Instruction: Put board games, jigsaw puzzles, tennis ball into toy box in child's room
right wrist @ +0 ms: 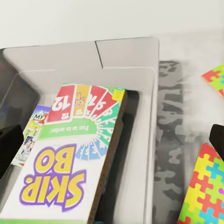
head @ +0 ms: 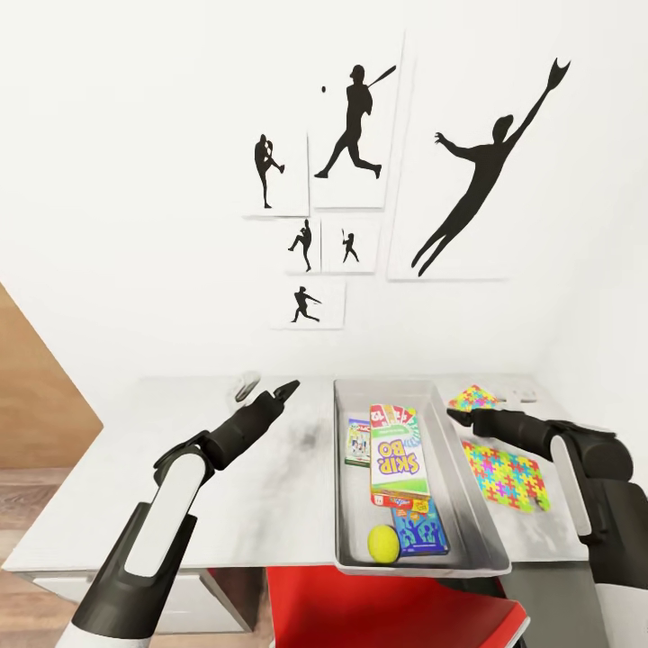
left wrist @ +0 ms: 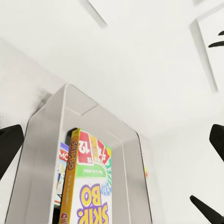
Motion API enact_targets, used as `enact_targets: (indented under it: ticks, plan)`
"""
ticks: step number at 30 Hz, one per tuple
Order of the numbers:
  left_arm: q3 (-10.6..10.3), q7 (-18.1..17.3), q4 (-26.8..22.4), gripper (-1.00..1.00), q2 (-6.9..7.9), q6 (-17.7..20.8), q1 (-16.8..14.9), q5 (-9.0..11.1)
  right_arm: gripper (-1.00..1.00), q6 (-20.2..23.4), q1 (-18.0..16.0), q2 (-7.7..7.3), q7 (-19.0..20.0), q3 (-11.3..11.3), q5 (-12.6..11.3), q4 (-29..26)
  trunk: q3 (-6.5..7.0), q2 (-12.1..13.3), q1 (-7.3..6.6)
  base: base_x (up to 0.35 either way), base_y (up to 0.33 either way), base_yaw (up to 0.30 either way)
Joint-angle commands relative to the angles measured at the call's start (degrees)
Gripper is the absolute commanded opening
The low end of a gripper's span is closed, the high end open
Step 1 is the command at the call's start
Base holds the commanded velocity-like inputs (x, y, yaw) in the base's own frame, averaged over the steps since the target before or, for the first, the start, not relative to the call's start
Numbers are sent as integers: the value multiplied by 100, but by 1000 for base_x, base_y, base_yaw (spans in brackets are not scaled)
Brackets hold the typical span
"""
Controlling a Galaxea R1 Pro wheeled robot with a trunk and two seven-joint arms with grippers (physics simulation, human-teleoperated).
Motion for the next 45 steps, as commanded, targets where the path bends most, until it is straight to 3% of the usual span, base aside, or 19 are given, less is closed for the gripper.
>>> enact_targets:
  ticks: [1, 12, 16, 19, 29, 31, 32, 36, 45]
  plan:
    - [-1, 57, 15, 100, -9, 13, -14, 59, 100, 41, -8, -1, -10, -5, -42, 39, -12, -12, 4, 0, 0, 0]
    - [-42, 223, 661, 100, -142, 29, -314, 57, 100, 46, -314, -3, -211, 7, -26, 804, -12, -12, 4, 0, 0, 0]
    - [-73, 628, 1156, 100, -294, 37, -587, 63, 100, 10, -489, -13, -506, 27, -10, 1465, -12, -12, 4, 0, 0, 0]
    - [-126, 1166, 1640, 100, -420, 52, -857, 92, 100, -14, -681, -46, -673, 30, -8, 1928, -12, -12, 4, 0, 0, 0]
    - [-210, 1927, 2631, 100, -545, 187, -1386, 404, 100, -24, -810, -63, -755, 32, -6, 2216, -12, -12, 4, 0, 0, 0]
    - [-320, 2061, 2991, 100, -567, 289, -1571, 466, 100, -22, -824, -66, -767, 32, -9, 2249, -12, -12, 4, 0, 0, 0]
    - [-474, 2163, 3371, 100, -616, 357, -1765, 511, 100, -20, -834, -68, -778, 32, -11, 2270, -12, -12, 4, 0, 0, 0]
    - [-673, 2251, 3895, 100, -697, 417, -2036, 602, 100, -16, -843, -70, -789, 32, -13, 2290, -12, -12, 4, 0, 0, 0]
    - [-1005, 2330, 4485, 100, -768, 468, -2324, 1040, 100, -12, -859, -69, -798, 32, -14, 2361, -12, -12, 4, 0, 0, 0]
